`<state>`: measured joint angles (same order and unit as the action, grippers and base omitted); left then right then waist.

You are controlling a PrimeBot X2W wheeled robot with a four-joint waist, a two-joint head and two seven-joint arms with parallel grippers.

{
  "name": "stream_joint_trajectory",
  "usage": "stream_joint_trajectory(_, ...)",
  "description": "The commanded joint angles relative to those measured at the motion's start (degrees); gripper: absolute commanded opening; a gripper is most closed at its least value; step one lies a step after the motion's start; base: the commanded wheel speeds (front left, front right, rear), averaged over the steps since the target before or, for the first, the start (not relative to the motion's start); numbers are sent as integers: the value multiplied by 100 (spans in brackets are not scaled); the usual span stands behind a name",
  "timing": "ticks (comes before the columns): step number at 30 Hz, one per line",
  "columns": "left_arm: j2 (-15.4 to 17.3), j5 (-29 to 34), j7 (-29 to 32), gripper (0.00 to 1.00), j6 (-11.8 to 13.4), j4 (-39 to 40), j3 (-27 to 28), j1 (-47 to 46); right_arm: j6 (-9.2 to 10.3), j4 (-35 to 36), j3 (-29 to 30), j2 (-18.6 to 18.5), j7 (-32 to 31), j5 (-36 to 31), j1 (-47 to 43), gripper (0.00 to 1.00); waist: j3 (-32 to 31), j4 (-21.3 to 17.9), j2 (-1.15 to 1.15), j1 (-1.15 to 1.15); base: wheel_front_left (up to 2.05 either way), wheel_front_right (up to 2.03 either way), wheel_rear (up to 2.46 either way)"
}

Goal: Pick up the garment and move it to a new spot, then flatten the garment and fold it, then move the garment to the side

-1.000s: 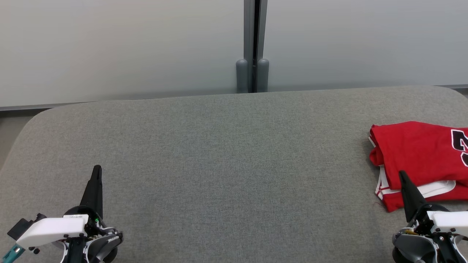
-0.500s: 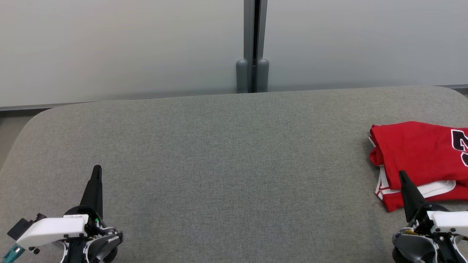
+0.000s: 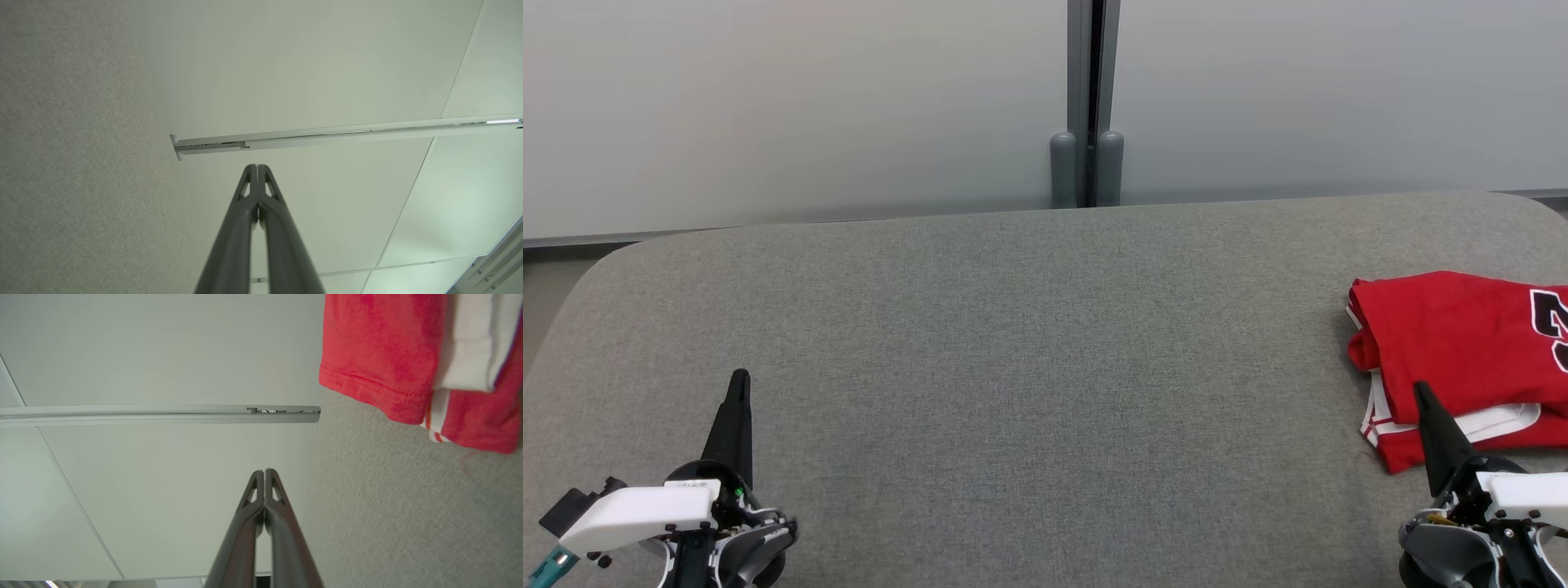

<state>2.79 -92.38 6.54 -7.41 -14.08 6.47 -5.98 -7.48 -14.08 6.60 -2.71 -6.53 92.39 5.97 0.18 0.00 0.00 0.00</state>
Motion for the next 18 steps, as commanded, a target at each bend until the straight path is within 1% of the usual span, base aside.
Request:
stream_joint_trajectory(1,17,-8,16,0,-23,7,19,-58,-2,12,4,-23,-17,4,50,0,0,0,0,0,0,0,0)
stream_joint_trajectory(18,17,-8,16,0,-23,6,19,-58,-2,12,3,-23,-17,4,50,0,0,0,0,0,0,0,0)
